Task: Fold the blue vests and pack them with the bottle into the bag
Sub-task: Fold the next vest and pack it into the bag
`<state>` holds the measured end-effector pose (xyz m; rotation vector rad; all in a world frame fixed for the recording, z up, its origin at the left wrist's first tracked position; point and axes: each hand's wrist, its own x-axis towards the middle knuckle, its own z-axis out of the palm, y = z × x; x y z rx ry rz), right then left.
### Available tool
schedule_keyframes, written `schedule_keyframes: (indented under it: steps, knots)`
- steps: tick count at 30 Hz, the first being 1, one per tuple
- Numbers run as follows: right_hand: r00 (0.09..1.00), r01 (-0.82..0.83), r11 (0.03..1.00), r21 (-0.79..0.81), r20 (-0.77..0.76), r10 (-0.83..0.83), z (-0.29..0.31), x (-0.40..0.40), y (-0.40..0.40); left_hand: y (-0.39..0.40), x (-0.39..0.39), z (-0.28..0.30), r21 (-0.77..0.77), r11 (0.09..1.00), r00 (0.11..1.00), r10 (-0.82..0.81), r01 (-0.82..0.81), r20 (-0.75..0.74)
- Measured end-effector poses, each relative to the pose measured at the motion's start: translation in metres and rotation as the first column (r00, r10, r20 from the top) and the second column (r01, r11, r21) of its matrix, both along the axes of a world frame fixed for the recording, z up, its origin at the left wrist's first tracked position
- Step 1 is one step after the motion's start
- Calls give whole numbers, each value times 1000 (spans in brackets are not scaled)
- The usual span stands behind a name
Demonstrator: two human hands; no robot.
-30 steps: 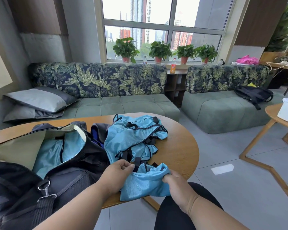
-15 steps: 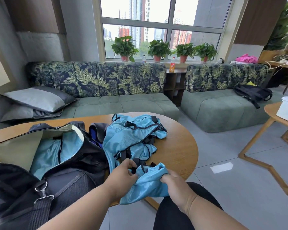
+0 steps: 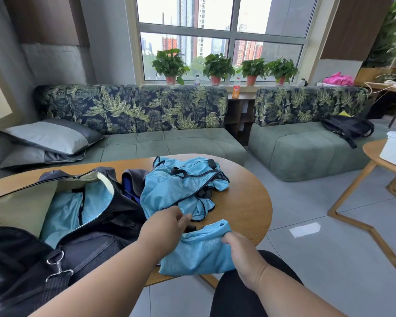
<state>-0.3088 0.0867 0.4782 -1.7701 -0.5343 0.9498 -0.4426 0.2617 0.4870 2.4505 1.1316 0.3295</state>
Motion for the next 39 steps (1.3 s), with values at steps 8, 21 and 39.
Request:
schedule_keyframes:
  steps: [8,21,39]
  knots:
    - [996,81,996,-33,-25,-82,-4,5,14,14,-1,-16,-128,991,998,44,-49,-44]
    - [975,156,978,-141,181,-129,-16,13,32,-31,-30,-39,-190,970,987,158,-150,30]
    - [777,157,931,-329,624,89,-35,20,45,-7,-11,-35,-261,964,953,-35,-47,-300]
